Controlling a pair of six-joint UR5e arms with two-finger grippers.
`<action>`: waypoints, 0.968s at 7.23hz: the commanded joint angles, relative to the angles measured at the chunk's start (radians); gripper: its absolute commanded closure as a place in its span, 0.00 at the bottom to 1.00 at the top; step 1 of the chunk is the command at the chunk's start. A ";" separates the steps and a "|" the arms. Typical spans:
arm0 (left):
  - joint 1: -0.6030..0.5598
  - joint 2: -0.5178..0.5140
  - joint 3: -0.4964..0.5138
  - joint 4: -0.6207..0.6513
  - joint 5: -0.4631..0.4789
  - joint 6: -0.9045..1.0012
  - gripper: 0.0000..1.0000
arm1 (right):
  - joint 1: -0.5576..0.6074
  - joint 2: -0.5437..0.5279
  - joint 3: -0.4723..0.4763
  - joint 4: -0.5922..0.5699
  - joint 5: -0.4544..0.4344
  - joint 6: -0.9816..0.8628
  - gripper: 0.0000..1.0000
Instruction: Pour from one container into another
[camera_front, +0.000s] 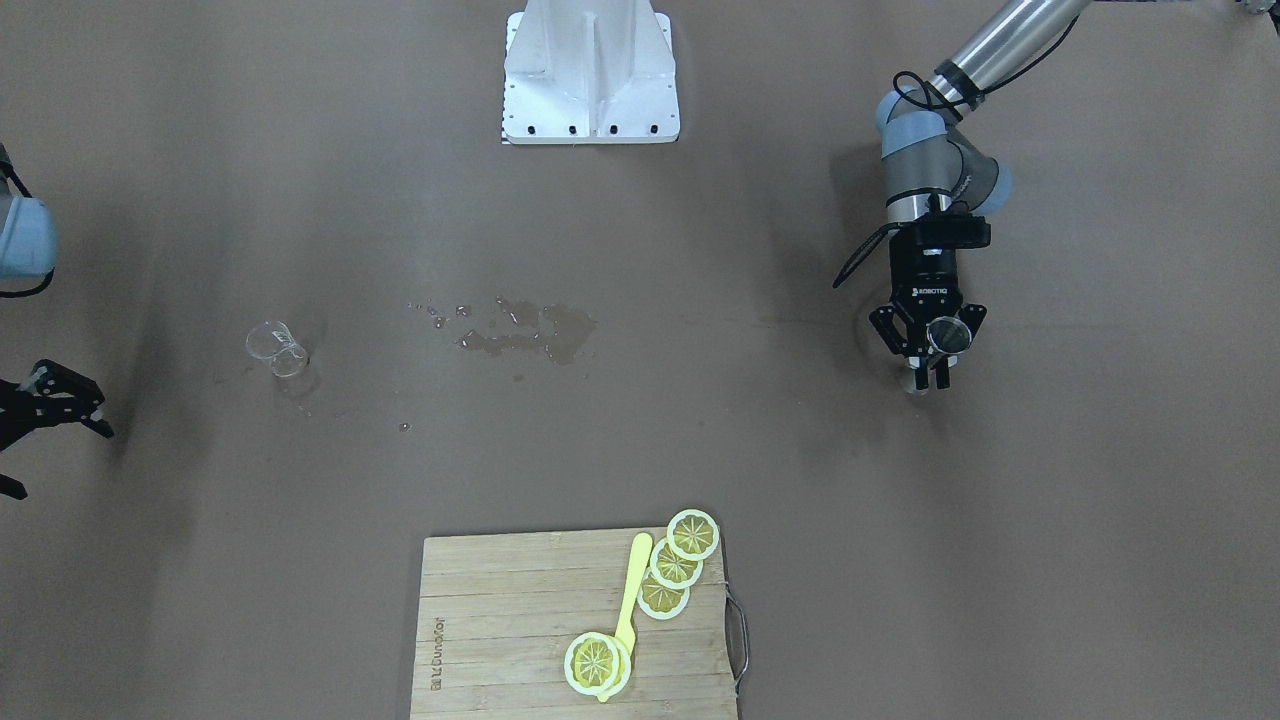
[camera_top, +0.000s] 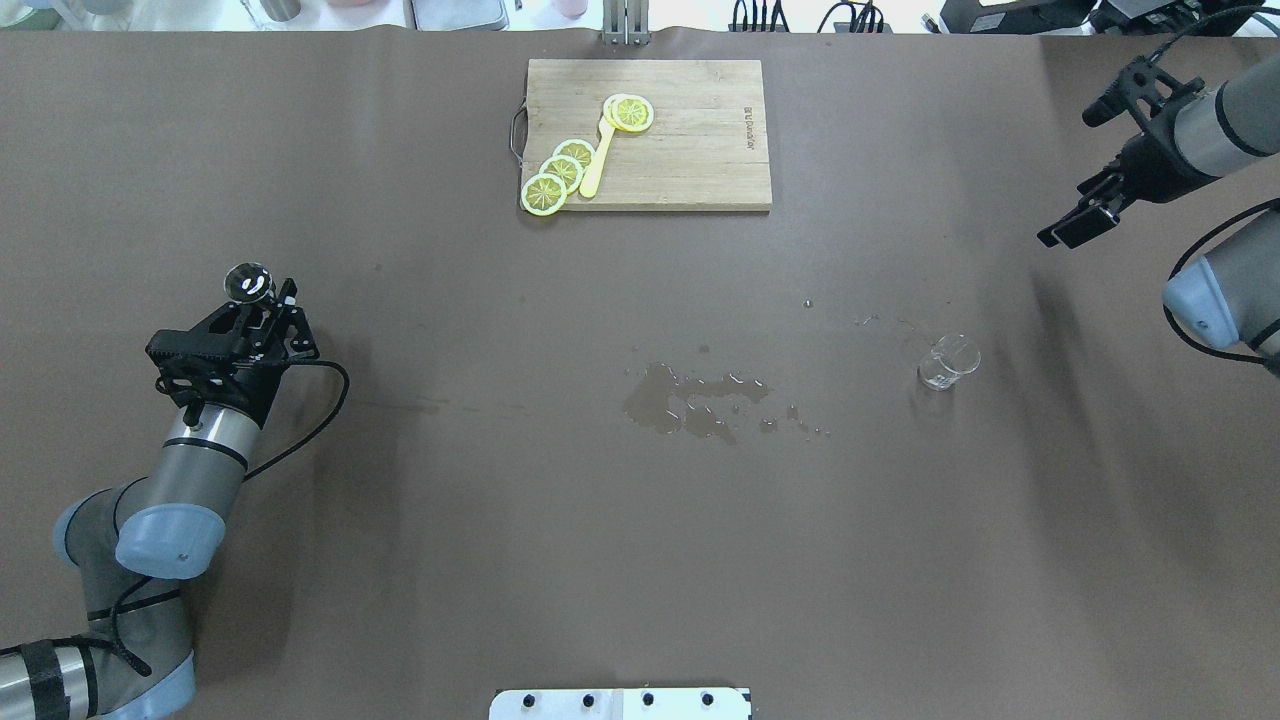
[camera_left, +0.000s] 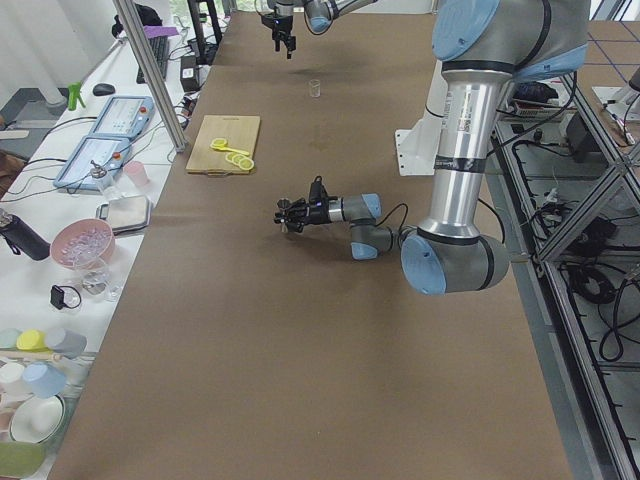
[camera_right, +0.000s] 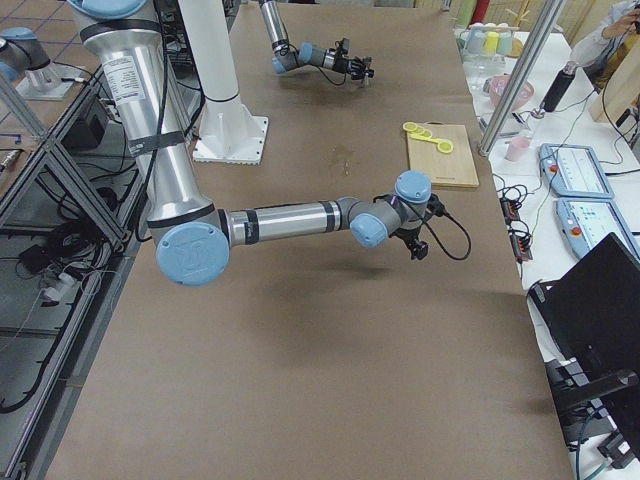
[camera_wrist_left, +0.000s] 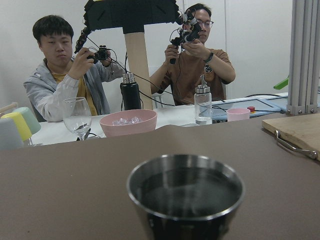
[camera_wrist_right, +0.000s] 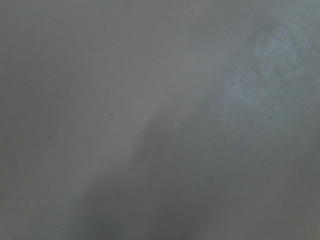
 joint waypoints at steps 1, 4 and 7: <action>0.001 0.000 -0.003 0.003 0.001 -0.007 1.00 | 0.080 -0.001 -0.001 -0.220 -0.002 0.000 0.00; 0.001 -0.002 -0.001 0.003 0.003 -0.008 1.00 | 0.179 -0.005 -0.002 -0.462 -0.080 0.009 0.00; 0.002 -0.002 -0.004 0.005 0.006 -0.028 1.00 | 0.287 -0.042 0.002 -0.598 -0.119 0.012 0.00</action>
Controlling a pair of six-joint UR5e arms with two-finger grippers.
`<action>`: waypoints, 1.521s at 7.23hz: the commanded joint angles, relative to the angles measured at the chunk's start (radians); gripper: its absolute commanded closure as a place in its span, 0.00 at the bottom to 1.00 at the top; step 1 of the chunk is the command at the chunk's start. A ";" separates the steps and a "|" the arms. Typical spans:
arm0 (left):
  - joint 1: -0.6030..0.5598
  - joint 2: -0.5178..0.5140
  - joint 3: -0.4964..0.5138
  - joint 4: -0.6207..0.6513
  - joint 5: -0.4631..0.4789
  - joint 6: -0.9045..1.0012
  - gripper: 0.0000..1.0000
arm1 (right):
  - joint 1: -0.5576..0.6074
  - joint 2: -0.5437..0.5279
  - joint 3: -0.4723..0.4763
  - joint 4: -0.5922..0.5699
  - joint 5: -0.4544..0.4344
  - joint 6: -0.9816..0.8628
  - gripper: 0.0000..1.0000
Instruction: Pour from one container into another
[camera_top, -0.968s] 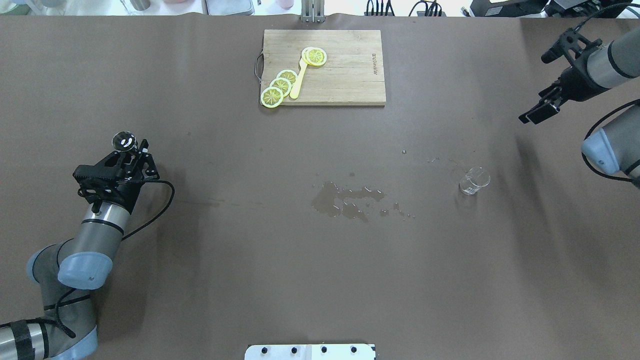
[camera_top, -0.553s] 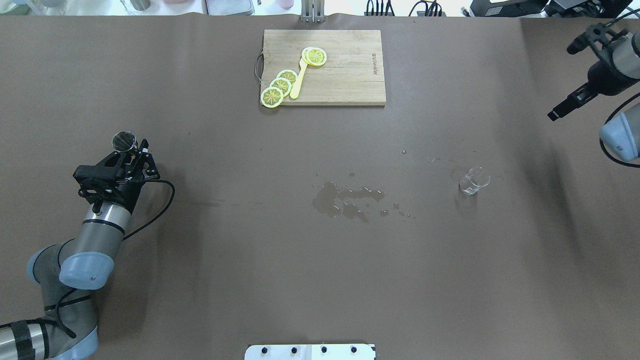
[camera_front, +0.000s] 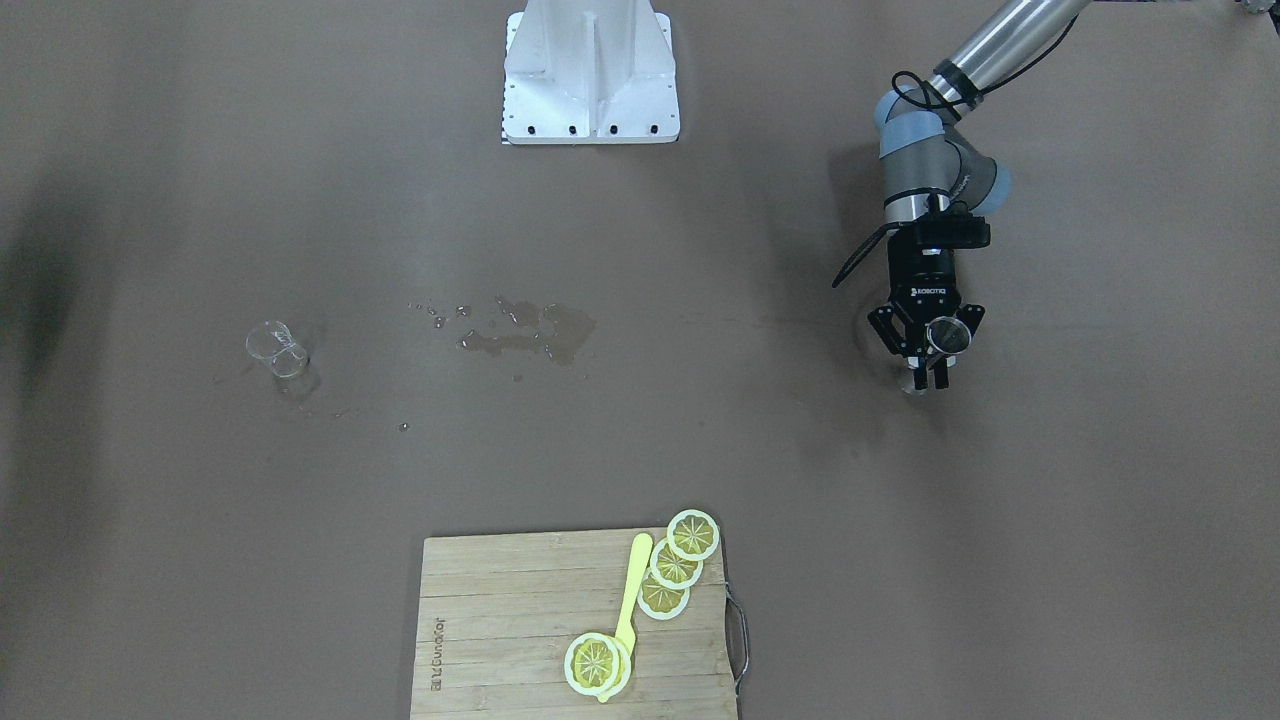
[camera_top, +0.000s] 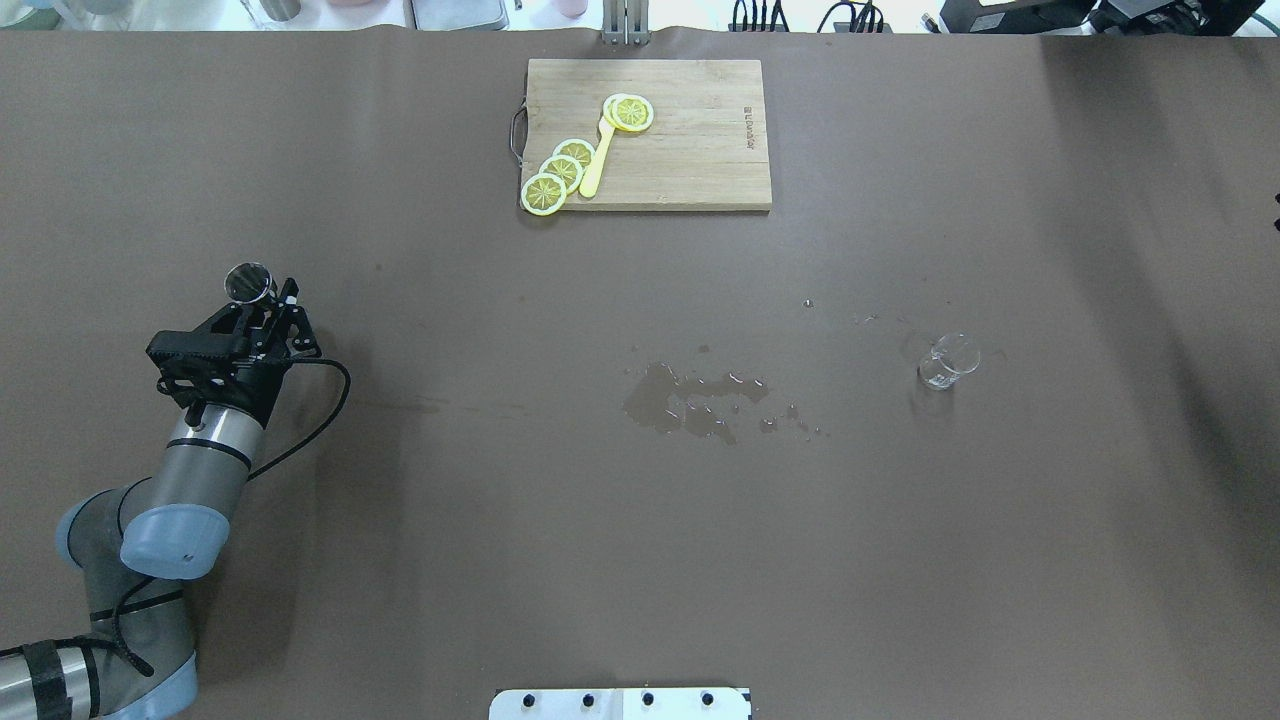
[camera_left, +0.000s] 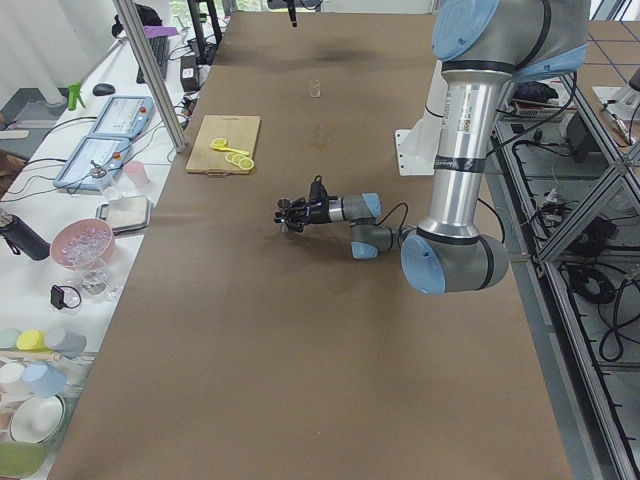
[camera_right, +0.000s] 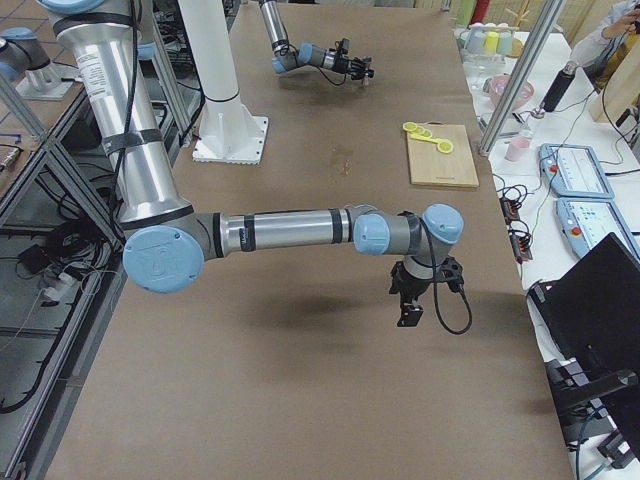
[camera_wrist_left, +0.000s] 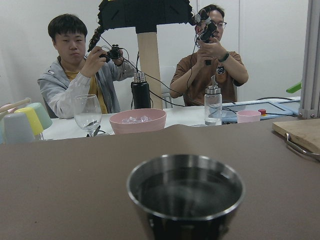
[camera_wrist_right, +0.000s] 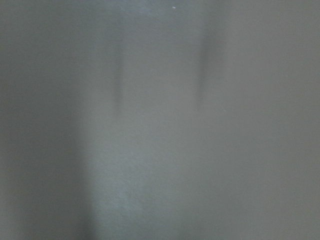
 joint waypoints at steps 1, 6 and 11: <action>0.002 -0.001 -0.006 0.001 0.002 -0.004 1.00 | 0.082 -0.060 0.024 -0.027 -0.009 0.001 0.00; 0.005 -0.016 0.008 0.001 0.005 -0.024 1.00 | 0.154 -0.347 0.329 -0.017 0.004 0.002 0.00; 0.011 -0.018 0.009 0.005 0.004 -0.023 1.00 | 0.156 -0.339 0.371 -0.013 0.109 0.001 0.00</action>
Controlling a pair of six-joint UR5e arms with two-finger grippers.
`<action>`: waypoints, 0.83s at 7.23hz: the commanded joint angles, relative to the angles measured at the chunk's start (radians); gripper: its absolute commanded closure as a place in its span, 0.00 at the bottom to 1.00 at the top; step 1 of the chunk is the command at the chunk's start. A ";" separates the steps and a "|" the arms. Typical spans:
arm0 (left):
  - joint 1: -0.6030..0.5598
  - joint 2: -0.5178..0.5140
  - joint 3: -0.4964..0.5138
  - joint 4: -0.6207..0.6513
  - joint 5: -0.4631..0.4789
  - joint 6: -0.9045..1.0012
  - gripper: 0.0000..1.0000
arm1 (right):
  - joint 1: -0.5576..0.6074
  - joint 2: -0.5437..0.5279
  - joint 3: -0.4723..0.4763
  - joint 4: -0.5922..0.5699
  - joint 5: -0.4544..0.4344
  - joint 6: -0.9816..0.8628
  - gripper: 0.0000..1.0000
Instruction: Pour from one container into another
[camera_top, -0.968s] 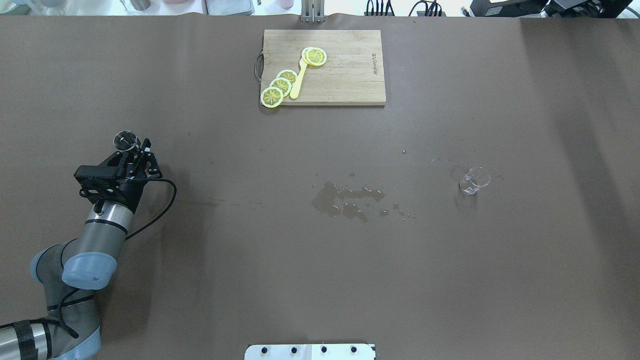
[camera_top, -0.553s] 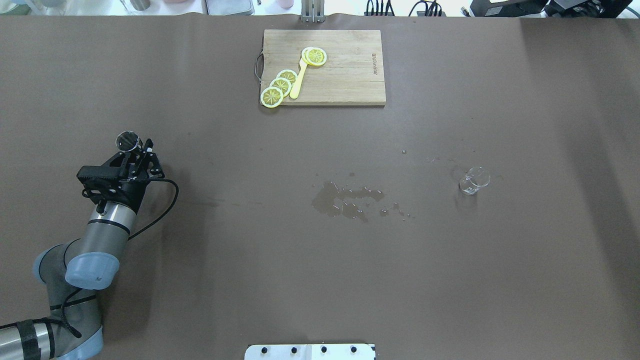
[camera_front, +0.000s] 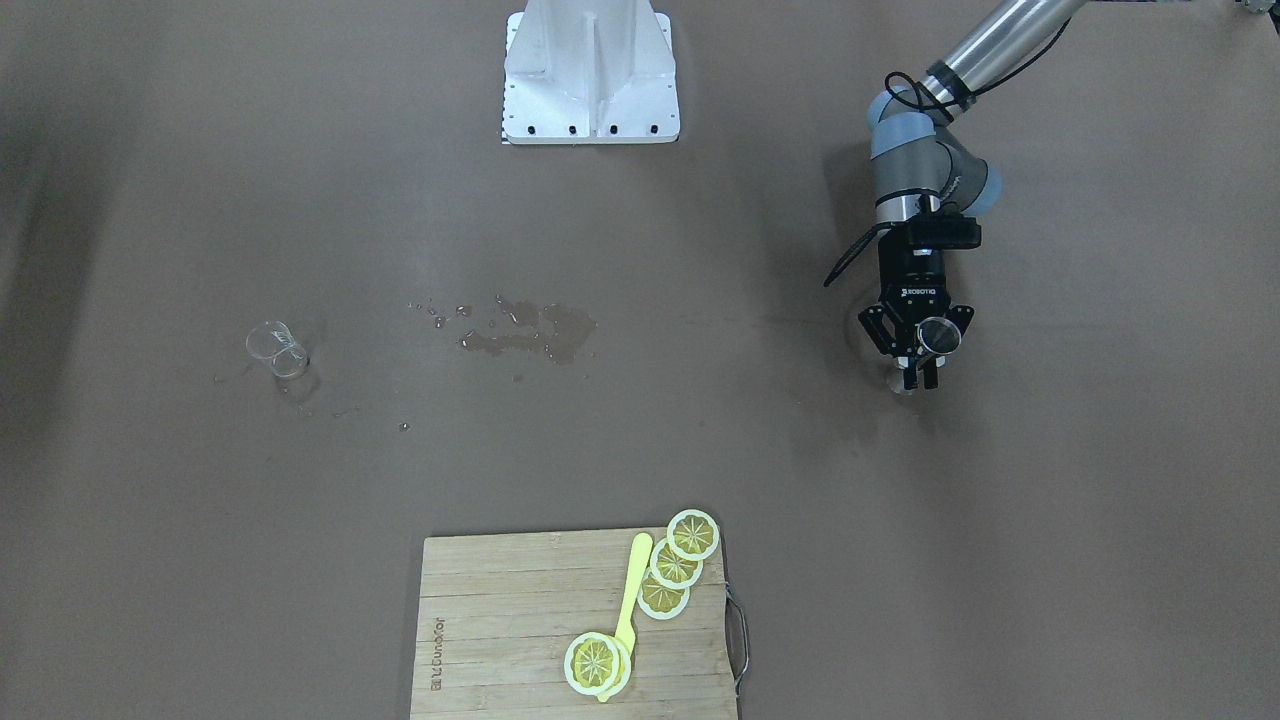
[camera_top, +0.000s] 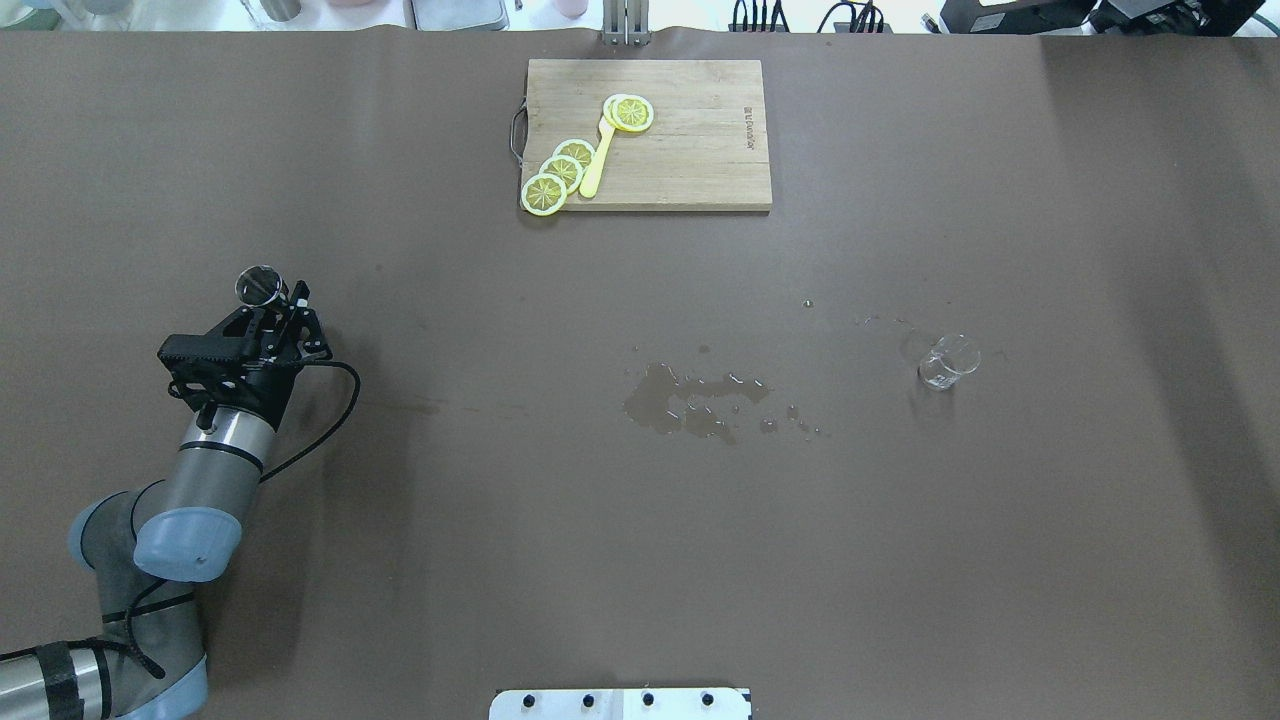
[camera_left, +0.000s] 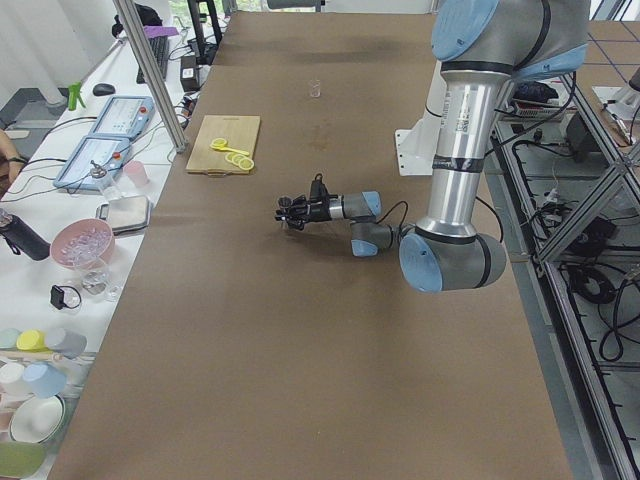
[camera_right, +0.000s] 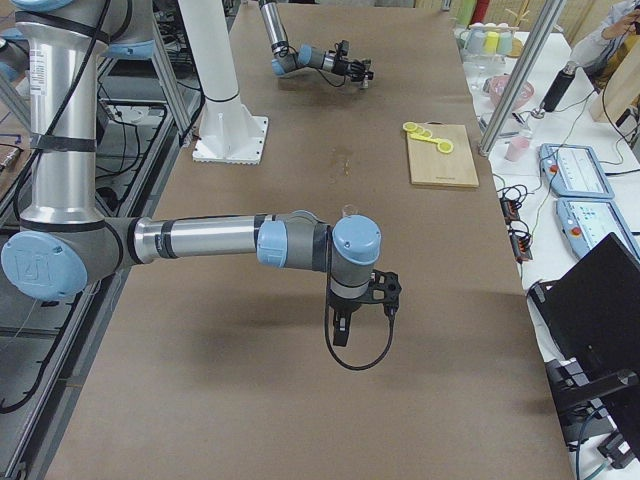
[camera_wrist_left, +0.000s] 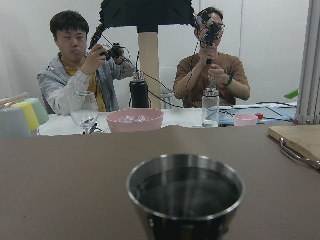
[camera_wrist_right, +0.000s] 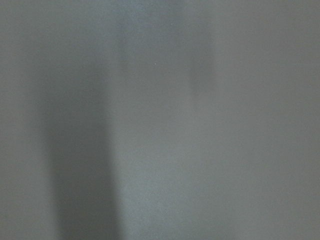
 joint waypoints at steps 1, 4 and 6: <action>0.003 0.000 0.000 0.002 -0.001 0.001 0.95 | 0.000 0.007 -0.001 0.000 0.011 -0.002 0.00; 0.006 -0.002 0.000 0.002 -0.001 0.004 0.75 | -0.001 0.010 -0.007 0.001 0.009 -0.002 0.00; 0.007 -0.002 0.000 0.002 -0.001 0.009 0.57 | -0.001 0.011 -0.006 0.001 0.009 -0.002 0.00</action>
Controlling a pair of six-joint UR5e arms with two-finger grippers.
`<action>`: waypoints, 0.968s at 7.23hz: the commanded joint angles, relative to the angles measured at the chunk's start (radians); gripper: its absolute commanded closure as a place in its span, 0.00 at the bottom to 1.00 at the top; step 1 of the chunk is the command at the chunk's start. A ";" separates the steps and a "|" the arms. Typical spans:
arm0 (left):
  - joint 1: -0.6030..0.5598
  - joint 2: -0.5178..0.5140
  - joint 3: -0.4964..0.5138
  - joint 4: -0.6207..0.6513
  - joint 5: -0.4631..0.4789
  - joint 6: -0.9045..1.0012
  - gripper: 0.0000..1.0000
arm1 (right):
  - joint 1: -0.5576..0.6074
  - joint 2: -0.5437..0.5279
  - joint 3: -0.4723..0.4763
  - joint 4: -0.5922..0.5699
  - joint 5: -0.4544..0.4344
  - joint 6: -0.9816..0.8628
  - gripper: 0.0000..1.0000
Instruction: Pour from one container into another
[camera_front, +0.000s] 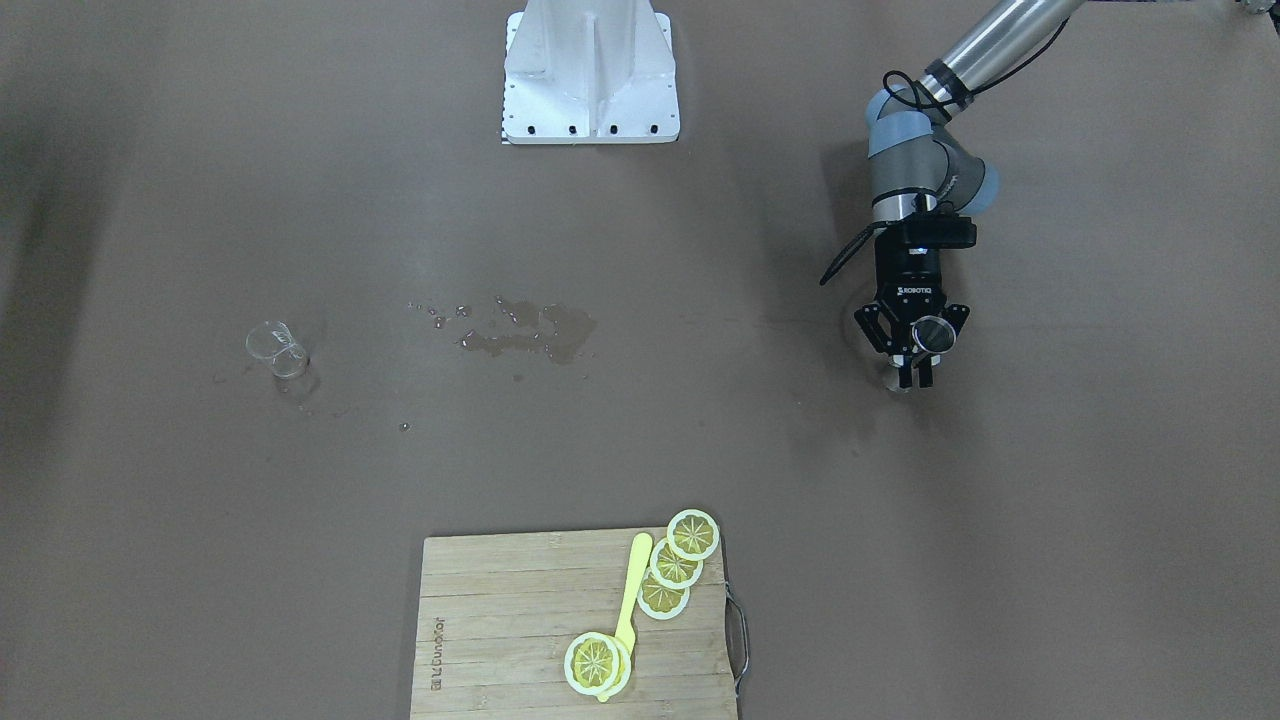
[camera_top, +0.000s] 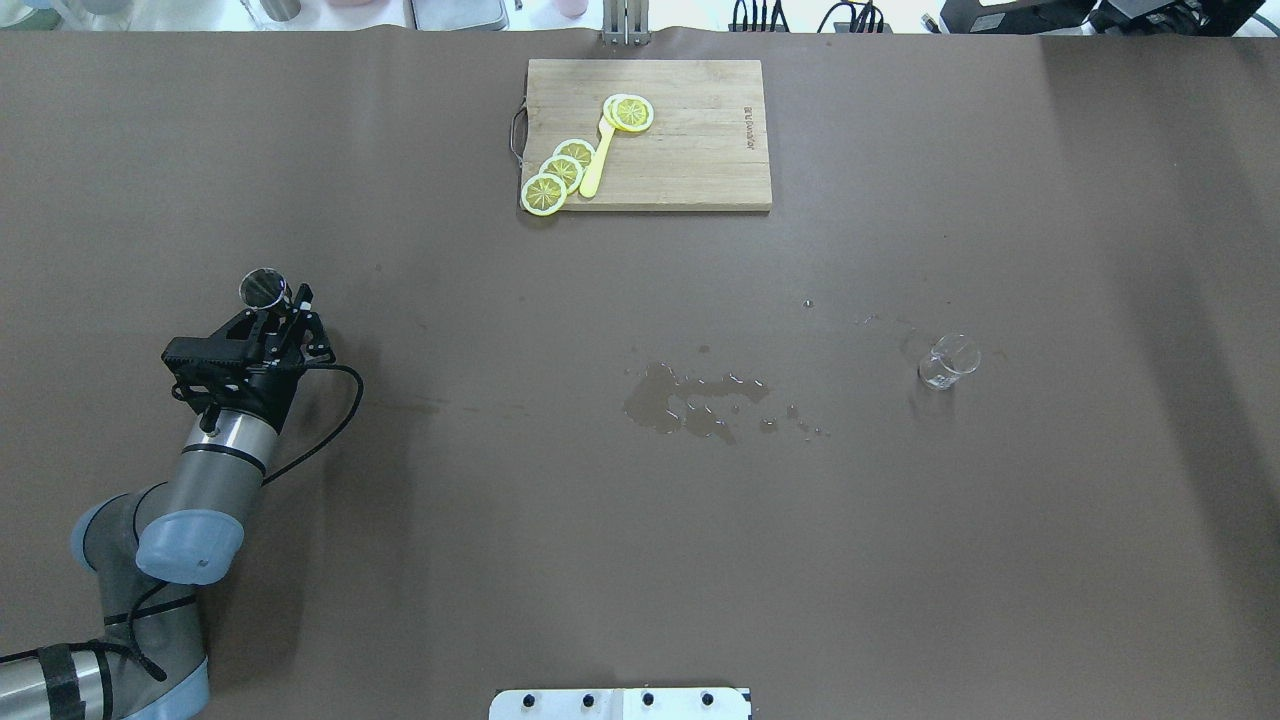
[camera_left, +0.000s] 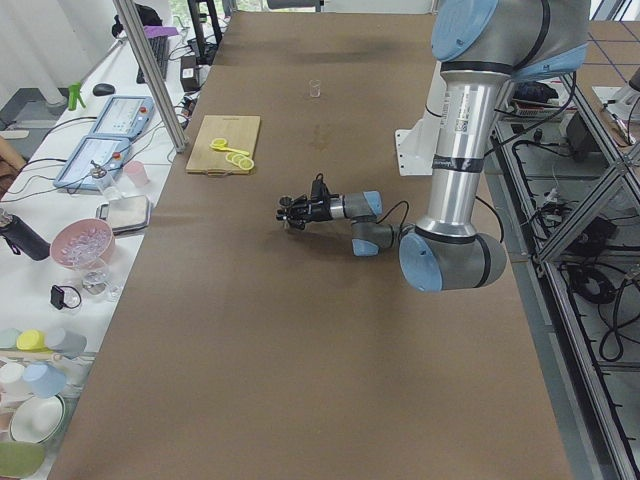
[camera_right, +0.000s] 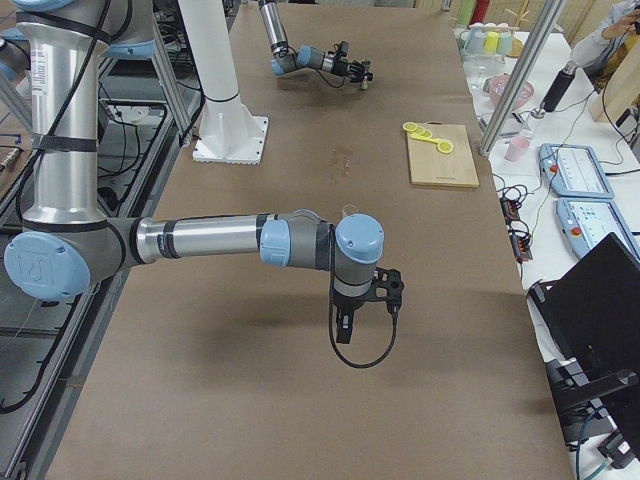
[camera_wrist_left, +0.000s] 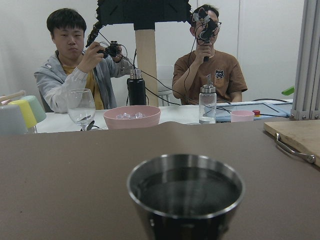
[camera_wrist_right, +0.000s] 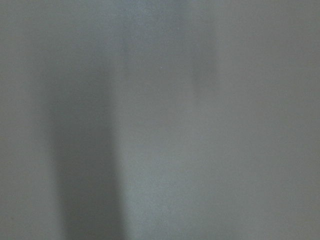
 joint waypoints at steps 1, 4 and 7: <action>0.001 0.002 -0.002 0.000 0.000 0.004 0.51 | 0.000 0.001 0.001 0.000 0.000 0.000 0.00; 0.001 0.002 -0.003 0.000 0.000 0.004 0.45 | 0.000 0.000 0.000 0.000 0.000 0.000 0.00; 0.001 0.011 -0.017 -0.001 0.002 0.001 0.02 | 0.000 0.000 -0.002 0.000 0.000 0.000 0.00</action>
